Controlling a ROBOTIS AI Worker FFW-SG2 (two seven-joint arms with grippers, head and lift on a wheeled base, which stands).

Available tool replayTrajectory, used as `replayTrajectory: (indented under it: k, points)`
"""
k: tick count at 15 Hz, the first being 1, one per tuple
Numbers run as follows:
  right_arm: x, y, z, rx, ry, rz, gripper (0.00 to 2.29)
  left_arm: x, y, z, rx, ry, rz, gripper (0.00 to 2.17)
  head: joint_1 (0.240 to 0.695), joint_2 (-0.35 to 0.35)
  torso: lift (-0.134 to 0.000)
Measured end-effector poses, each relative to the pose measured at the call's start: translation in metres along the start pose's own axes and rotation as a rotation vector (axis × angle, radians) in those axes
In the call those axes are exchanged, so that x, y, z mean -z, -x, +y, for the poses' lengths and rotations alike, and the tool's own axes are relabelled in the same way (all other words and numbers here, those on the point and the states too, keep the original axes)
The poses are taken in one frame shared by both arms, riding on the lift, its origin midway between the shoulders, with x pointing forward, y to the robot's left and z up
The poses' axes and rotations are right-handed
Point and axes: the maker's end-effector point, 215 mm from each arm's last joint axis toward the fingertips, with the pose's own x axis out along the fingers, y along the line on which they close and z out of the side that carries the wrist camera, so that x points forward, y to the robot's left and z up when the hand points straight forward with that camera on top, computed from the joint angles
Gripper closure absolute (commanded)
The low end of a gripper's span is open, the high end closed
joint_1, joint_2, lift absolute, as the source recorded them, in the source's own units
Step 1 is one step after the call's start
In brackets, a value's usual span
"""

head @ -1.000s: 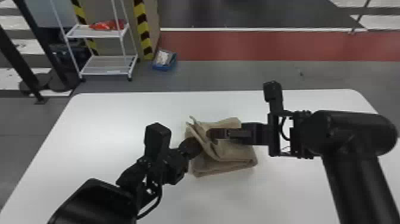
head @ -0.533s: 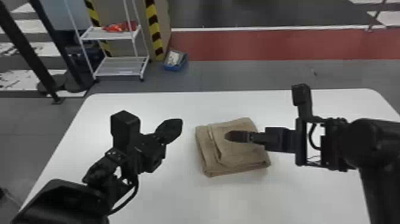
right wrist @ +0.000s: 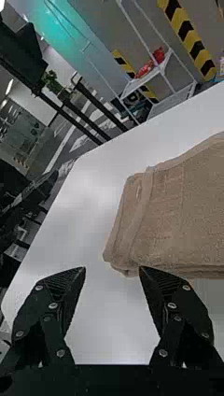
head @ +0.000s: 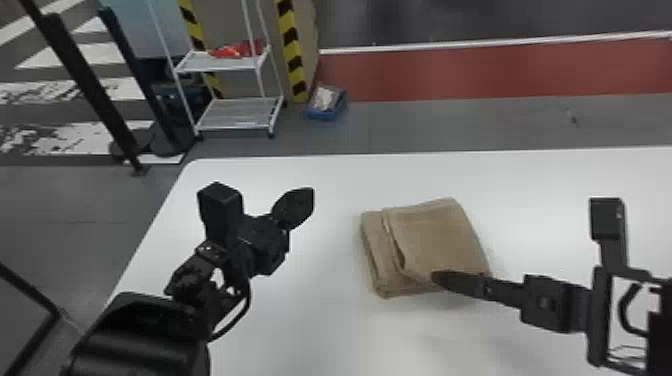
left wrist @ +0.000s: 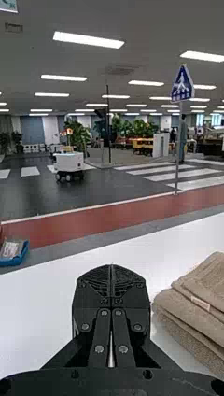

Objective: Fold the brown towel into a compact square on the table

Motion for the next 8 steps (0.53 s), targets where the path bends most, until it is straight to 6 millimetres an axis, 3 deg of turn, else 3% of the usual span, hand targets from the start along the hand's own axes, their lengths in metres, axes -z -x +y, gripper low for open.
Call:
replayTrajectory:
  k: [5,8]
  points:
    - [0.019,0.003,-0.057,0.213,0.141,-0.045,2.24,-0.005,-0.014,-0.004,0.031,0.003,-0.036,1.44,0.695,0.091,-0.124]
    - [0.013,-0.003,-0.083,0.302,0.184,-0.044,2.24,-0.005,-0.014,-0.003,0.032,0.005,-0.046,1.44,0.695,0.077,-0.124]
